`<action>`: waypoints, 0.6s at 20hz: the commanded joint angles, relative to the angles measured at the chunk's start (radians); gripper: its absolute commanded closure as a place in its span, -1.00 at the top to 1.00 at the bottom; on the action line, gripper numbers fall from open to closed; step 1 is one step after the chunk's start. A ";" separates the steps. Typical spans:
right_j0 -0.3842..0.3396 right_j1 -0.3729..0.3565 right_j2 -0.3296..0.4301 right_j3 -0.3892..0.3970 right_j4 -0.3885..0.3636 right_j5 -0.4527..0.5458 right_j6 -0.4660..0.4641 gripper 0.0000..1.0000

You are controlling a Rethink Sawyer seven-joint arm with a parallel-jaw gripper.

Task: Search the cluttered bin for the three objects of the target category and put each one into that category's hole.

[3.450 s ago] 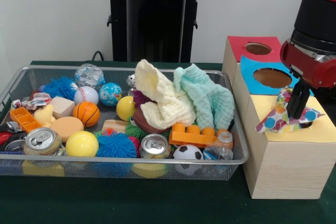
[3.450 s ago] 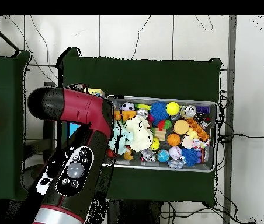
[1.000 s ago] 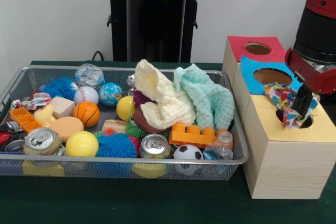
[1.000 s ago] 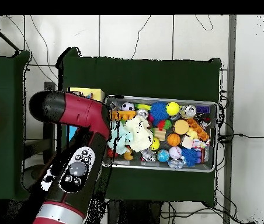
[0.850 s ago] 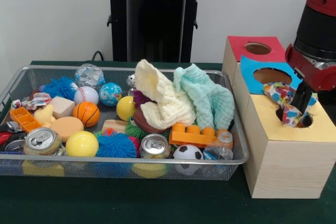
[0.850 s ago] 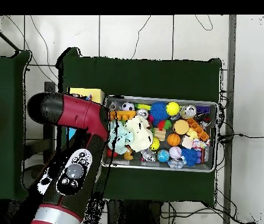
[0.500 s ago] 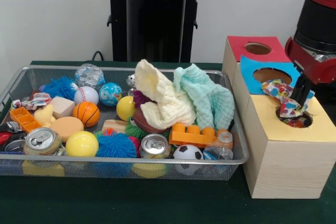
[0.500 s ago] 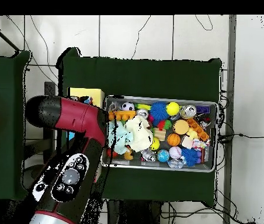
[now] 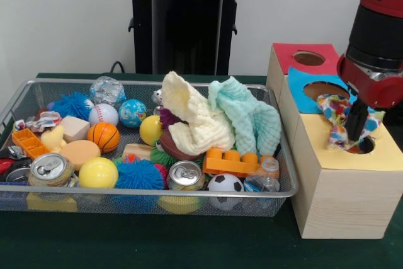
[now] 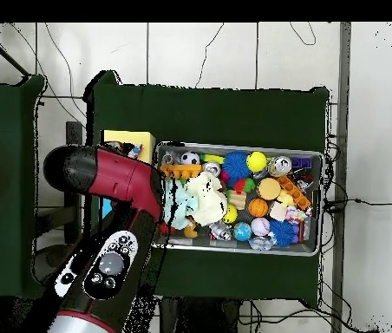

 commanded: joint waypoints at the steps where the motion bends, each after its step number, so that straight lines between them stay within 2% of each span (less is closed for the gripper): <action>1: -0.059 0.153 0.168 0.146 0.025 -0.160 0.161 -1.00; 12: -0.061 0.185 0.168 0.105 0.026 -0.144 0.161 -1.00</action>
